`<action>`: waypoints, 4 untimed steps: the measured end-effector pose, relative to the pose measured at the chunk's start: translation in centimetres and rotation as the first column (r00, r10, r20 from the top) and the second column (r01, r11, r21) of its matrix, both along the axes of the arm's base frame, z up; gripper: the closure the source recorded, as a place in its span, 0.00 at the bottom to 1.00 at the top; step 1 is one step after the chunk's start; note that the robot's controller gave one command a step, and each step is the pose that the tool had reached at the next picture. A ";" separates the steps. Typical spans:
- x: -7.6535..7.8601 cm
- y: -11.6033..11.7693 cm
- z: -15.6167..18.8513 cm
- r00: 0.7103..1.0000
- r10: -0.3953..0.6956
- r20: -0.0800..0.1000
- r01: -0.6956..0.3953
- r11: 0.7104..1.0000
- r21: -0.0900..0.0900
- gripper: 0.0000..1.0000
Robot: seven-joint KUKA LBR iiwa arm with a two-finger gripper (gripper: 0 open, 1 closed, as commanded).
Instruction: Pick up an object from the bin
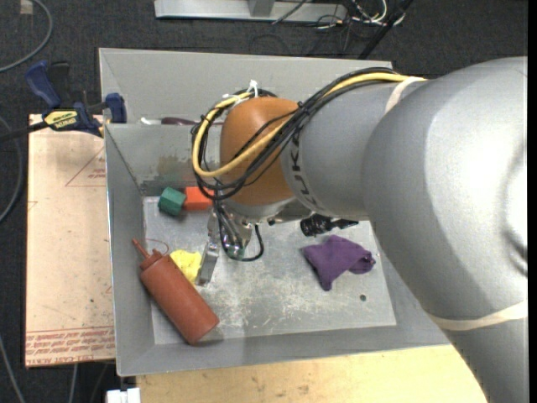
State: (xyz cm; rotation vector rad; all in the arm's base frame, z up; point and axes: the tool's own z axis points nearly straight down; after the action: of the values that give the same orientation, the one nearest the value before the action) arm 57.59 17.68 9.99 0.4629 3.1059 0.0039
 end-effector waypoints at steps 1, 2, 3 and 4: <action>-0.1 0.0 -1.5 0.992 -0.123 -0.007 0.122 0.992 -0.003 0.00; -0.3 0.2 -0.7 0.983 0.185 -0.002 -0.185 0.983 -0.001 0.00; -0.7 0.6 -2.8 0.932 0.362 -0.005 -0.362 0.932 0.000 0.00; -3.3 0.6 -2.9 0.978 -0.210 0.000 0.210 0.978 0.000 1.00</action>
Offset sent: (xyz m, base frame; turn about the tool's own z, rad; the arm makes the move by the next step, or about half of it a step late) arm -0.0101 0.0029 0.0001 -0.6889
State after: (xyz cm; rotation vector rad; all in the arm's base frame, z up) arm 54.28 18.29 7.05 0.7876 3.0391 0.0031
